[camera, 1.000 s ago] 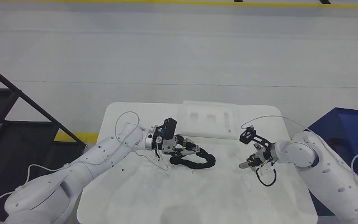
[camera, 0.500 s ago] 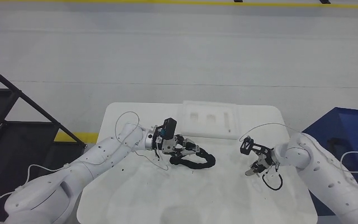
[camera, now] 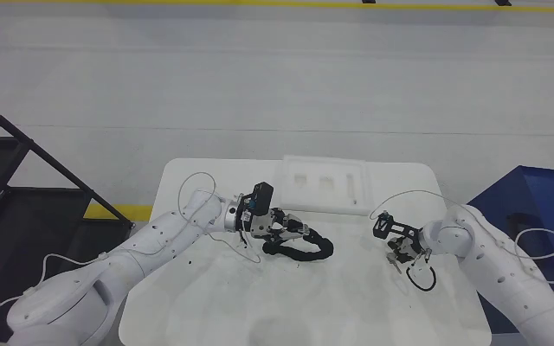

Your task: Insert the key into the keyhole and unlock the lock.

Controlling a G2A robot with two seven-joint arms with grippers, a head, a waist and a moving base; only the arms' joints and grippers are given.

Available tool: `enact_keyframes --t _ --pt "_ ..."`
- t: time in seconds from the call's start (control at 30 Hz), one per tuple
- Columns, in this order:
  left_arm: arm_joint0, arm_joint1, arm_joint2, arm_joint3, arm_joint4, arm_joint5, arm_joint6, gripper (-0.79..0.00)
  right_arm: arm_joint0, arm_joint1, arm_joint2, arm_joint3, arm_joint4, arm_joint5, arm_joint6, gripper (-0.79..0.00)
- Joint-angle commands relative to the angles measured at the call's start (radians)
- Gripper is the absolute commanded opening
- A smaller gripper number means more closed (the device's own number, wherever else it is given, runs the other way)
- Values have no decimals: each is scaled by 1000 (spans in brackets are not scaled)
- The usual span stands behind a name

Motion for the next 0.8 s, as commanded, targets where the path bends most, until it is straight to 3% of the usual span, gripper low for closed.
enact_keyframes --t 0.0,0.1,0.2,0.47,0.77 --pt "0 0 0 0 0 0 0 -785 5 -3 -9 6 1 -9 2 -659" --pt "0 0 0 0 0 0 0 -785 9 -7 -20 13 5 -14 5 -696" --pt "0 0 0 0 0 0 0 -785 13 -9 -26 20 11 -21 0 -785" --pt "0 0 0 0 0 0 0 -785 16 2 2 -4 21 -38 -28 -785" --pt "0 0 0 0 0 0 0 -785 -24 37 110 -176 171 -26 -56 -785"
